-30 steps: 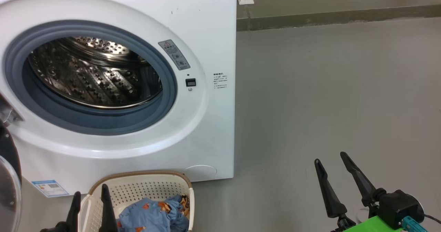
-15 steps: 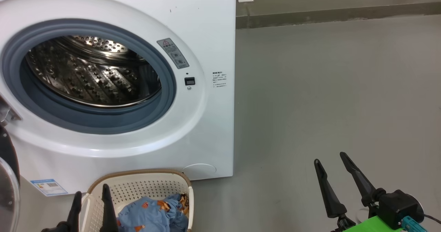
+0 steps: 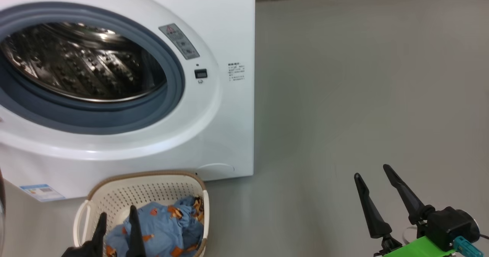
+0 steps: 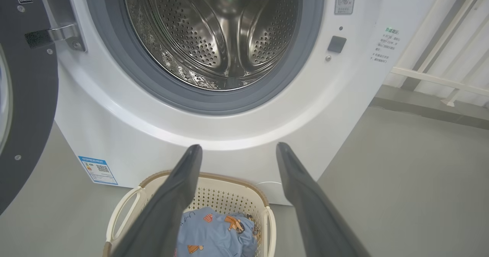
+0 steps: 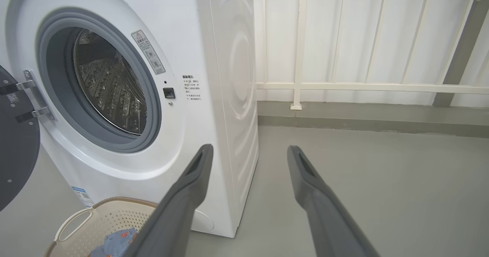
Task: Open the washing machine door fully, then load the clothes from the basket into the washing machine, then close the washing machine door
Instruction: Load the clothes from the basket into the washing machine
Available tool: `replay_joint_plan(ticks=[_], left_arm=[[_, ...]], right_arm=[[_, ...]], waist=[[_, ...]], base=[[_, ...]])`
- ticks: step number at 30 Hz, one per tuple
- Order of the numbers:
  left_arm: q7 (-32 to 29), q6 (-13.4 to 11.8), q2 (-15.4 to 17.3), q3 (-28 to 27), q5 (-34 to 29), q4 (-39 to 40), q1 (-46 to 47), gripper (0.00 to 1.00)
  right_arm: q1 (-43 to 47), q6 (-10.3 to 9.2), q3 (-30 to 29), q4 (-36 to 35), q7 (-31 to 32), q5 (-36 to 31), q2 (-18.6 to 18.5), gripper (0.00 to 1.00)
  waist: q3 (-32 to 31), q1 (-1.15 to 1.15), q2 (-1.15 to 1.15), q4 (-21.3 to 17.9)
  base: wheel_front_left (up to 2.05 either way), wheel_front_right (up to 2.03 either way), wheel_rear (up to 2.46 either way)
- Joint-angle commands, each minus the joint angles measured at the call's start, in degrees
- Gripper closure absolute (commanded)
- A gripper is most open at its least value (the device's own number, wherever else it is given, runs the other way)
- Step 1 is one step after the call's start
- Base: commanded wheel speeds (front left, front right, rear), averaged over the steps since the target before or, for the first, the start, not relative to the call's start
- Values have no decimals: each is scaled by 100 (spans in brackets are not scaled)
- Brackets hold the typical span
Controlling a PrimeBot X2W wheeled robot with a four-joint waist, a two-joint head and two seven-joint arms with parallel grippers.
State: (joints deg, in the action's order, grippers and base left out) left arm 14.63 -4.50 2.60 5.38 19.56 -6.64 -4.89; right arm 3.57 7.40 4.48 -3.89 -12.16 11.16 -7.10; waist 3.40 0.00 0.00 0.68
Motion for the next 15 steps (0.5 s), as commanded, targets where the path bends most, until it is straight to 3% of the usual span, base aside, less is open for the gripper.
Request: replay_joint_plan(ticks=[1, 15], left_arm=[[37, -91, 28, -109, 48, 16, 348, 0], [37, -159, 28, 229, 113, -2181, 1761, 0]], right_arm=[[-190, 9, 109, -190, 15, 60, -117, 0], [-608, 9, 157, -401, -63, 264, -645, 0]], waist=[[361, 0, 0, -64], [1902, 0, 0, -359]], base=[[0, 0, 0], [0, 0, 0]])
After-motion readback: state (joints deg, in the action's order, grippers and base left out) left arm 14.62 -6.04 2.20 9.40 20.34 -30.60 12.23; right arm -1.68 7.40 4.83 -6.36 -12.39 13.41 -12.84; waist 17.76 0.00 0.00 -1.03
